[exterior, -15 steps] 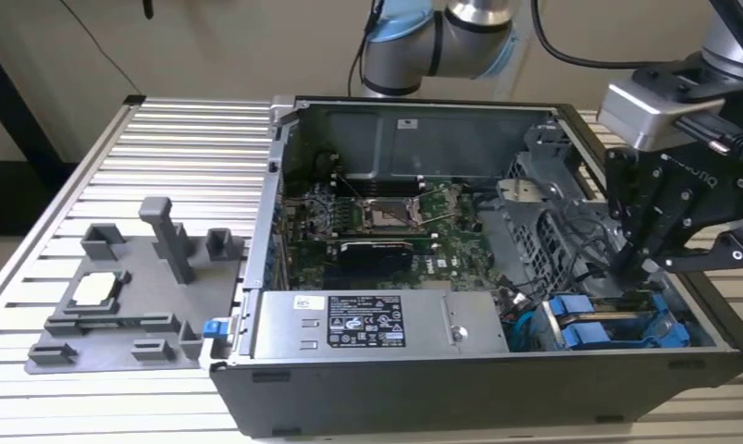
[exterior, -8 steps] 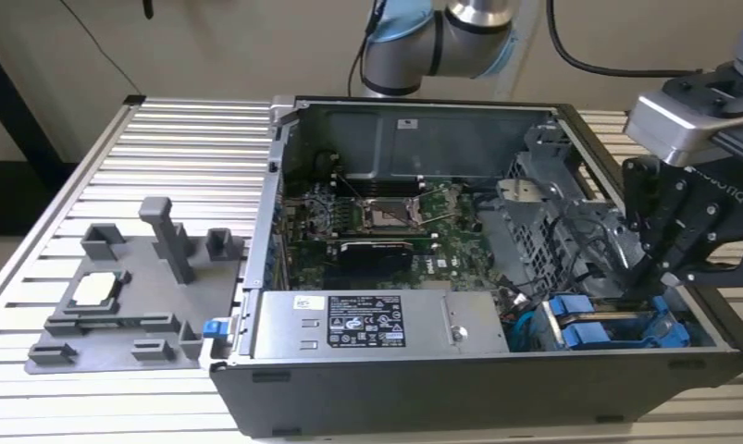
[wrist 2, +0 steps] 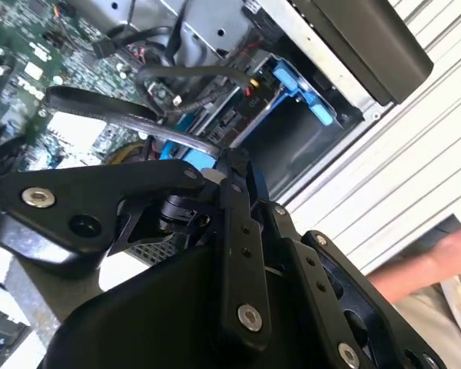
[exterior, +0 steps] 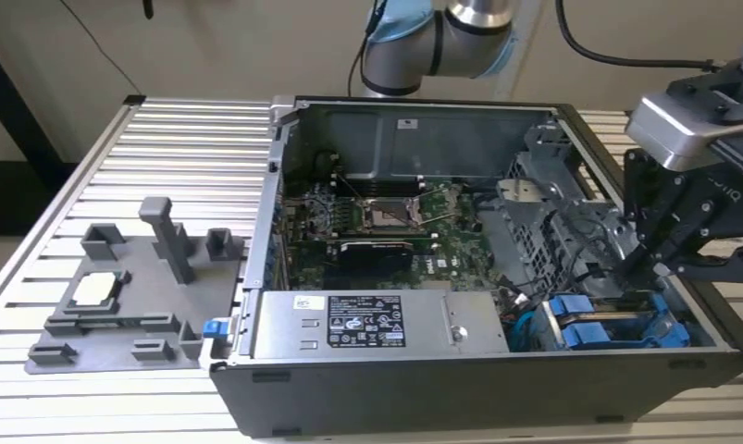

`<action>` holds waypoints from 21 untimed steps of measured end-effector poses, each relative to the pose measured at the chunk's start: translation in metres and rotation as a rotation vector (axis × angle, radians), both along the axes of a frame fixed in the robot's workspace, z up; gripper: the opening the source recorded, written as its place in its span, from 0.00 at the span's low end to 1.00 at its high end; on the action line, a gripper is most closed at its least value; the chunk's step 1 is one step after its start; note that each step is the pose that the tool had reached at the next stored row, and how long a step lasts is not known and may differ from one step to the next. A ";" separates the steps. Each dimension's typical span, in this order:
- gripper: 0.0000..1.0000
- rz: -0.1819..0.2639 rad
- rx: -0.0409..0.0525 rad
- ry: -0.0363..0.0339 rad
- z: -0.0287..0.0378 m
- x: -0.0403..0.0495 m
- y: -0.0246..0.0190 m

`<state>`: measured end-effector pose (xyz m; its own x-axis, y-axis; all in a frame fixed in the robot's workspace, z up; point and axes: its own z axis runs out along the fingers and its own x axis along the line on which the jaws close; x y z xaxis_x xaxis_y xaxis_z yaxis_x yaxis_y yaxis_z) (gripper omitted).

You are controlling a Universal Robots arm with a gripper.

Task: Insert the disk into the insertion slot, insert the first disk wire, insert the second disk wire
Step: 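Insert the second disk wire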

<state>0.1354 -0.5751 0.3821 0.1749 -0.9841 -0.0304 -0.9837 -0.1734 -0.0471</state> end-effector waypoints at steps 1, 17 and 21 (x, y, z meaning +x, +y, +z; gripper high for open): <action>0.16 -0.003 0.0145 0.0000 -0.0002 0.0000 0.0000; 0.16 -0.122 0.0444 0.0215 -0.0058 0.0015 -0.0023; 0.16 -0.124 0.0434 0.0383 -0.0077 0.0073 -0.0025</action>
